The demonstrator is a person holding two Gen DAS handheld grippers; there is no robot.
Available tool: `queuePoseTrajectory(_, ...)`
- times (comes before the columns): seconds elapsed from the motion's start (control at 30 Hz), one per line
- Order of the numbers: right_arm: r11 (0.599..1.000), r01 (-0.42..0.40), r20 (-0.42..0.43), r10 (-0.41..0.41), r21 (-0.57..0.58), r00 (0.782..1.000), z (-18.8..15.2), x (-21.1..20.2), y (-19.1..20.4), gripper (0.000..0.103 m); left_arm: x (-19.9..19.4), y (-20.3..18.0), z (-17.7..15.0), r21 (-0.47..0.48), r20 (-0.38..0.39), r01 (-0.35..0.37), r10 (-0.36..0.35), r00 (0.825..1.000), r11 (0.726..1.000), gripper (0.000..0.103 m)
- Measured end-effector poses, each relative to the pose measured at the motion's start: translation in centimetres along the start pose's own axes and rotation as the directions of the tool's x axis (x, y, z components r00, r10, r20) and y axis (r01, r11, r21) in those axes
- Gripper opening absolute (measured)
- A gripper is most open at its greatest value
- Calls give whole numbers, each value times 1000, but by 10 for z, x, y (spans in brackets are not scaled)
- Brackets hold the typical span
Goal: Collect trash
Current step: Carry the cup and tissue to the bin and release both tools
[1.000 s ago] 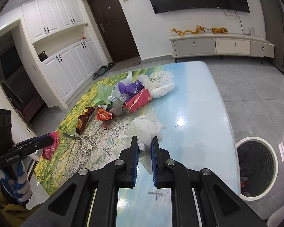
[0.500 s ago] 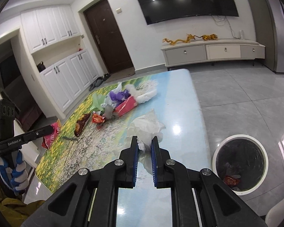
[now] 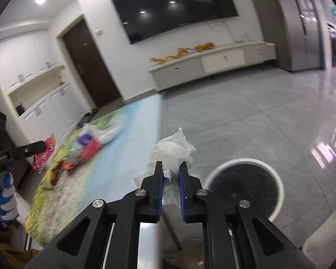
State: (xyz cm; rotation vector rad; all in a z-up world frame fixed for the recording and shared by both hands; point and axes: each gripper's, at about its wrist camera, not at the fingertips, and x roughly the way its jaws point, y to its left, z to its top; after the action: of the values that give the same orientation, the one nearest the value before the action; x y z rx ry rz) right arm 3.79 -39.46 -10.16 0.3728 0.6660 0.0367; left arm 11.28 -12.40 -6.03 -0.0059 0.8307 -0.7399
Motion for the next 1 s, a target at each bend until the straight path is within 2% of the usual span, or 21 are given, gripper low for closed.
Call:
queuePoseTrajectory(0.13,998,42,-26,-41,51,999,5,19,-38,14,63,-38,28,66,-70,38,-33,997,997,21)
queuePoseTrajectory(0.43,985,123,-111,-109,123,988,7,68,-108,17,179,-94,59,102,-179,100,-81,980,990,23)
queuePoseTrajectory(0.47,983,130,-122,-114,131,986,4,74,-115,19,192,-99,61,102,-191,108,-87,978,989,27)
queuePoseTrajectory(0.57,977,155,-155,-132,144,979,0,92,-130,44,218,-103,62,78,-216,116,-96,972,990,45)
queuePoseTrajectory(0.6,976,160,-164,-135,148,977,-1,96,-133,47,222,-104,63,67,-218,120,-103,971,990,48)
queuePoseTrajectory(0.7,972,171,-182,-141,162,973,-7,101,-140,47,227,-101,65,42,-219,124,-111,969,991,48)
queuePoseTrajectory(0.83,972,167,-174,-138,163,975,-5,94,-135,47,210,-96,68,55,-186,105,-93,978,993,48)
queuePoseTrajectory(1.0,981,156,-92,-146,113,985,16,58,-107,47,158,-96,72,77,-67,51,-46,997,996,48)
